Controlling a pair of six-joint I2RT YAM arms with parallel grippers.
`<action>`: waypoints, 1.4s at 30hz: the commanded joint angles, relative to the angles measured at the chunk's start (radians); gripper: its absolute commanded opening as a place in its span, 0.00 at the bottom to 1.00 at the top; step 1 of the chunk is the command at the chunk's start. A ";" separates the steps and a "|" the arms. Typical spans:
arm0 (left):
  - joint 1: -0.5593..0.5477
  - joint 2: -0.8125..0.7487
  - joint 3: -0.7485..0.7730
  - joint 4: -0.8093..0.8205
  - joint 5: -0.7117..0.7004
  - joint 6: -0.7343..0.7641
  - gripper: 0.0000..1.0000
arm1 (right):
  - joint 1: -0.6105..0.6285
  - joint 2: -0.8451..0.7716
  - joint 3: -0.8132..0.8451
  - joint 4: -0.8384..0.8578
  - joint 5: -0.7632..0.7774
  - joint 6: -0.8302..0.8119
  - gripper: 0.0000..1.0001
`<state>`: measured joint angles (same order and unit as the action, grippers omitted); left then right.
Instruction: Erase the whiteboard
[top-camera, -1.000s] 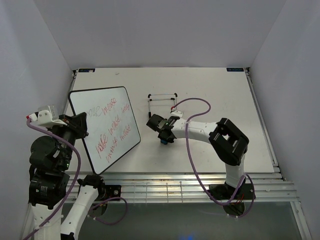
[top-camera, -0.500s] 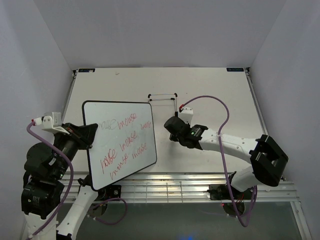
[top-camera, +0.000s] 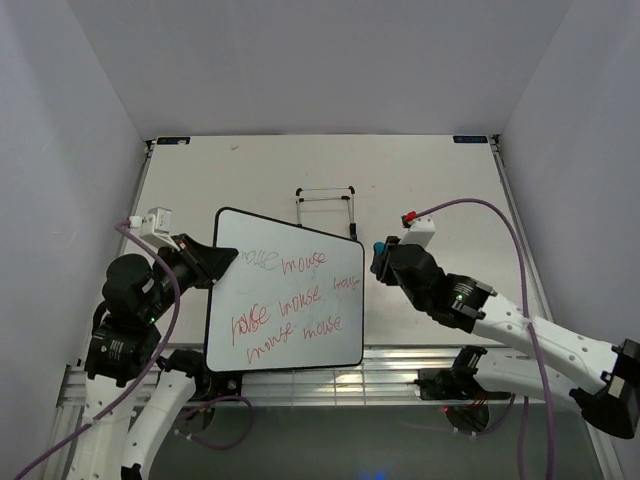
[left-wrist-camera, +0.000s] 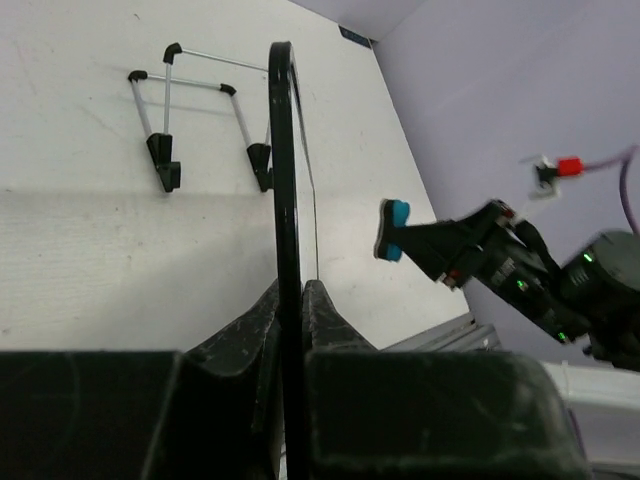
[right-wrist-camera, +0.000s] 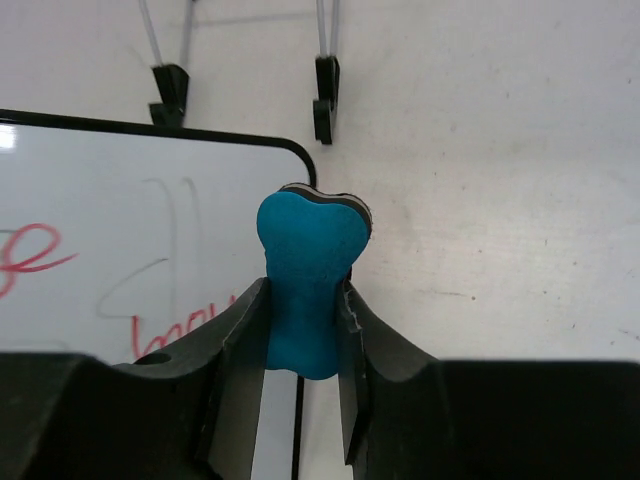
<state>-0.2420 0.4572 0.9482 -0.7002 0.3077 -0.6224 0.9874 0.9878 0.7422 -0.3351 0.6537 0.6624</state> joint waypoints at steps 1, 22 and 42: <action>-0.003 0.050 -0.058 0.160 0.031 -0.060 0.00 | -0.009 -0.115 -0.009 0.042 0.029 -0.122 0.08; -0.003 0.383 -0.227 0.412 -0.073 -0.235 0.00 | -0.009 0.005 0.092 0.123 -0.407 -0.228 0.08; -0.003 0.281 -0.488 0.521 -0.047 -0.188 0.00 | 0.066 0.463 0.333 0.440 -0.620 -0.083 0.08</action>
<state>-0.2428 0.7528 0.4812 -0.1188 0.2890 -0.9329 1.0424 1.3968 0.9478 0.0223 0.0265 0.5610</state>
